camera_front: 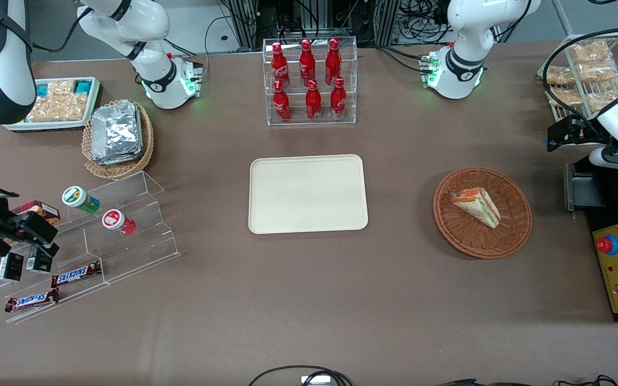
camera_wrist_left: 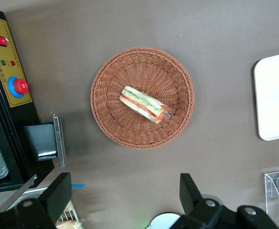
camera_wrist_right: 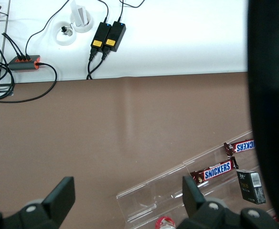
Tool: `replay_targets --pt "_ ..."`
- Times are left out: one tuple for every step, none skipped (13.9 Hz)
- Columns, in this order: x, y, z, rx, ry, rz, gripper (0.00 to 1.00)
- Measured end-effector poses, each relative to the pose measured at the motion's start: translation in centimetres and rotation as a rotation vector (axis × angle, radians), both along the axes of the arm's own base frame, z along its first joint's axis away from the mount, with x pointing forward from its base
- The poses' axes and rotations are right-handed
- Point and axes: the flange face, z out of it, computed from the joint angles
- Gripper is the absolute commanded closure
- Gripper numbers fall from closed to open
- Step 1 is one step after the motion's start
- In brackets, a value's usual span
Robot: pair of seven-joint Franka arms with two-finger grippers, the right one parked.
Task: Place sandwich from basket to tray
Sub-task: 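Move the left gripper over the sandwich in the wicker basket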
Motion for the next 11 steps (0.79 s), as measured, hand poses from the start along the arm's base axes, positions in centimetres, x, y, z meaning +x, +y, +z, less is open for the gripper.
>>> replay_targets --pt "0.0 0.0 -0.1 0.000 0.001 0.000 0.00" --pt "0.0 0.0 -0.1 0.000 0.002 0.000 0.00" --pt "0.1 0.0 -0.2 -0.001 0.003 0.000 0.00" --pt "0.1 0.0 -0.3 -0.001 0.005 0.000 0.00" --pt "0.2 0.1 -0.5 -0.001 0.009 0.004 0.00" --pt "0.4 0.1 -0.9 0.000 0.015 0.027 0.00" --pt "0.7 0.2 -1.5 0.004 0.026 0.079 0.00" --pt "1.1 0.3 -2.6 0.011 0.043 0.149 0.00" --pt "1.5 0.4 -4.0 0.016 0.067 0.196 0.00" --pt "2.0 0.5 -5.5 0.019 0.093 0.222 0.00" --pt "2.5 0.5 -7.3 0.021 0.115 0.238 0.00"
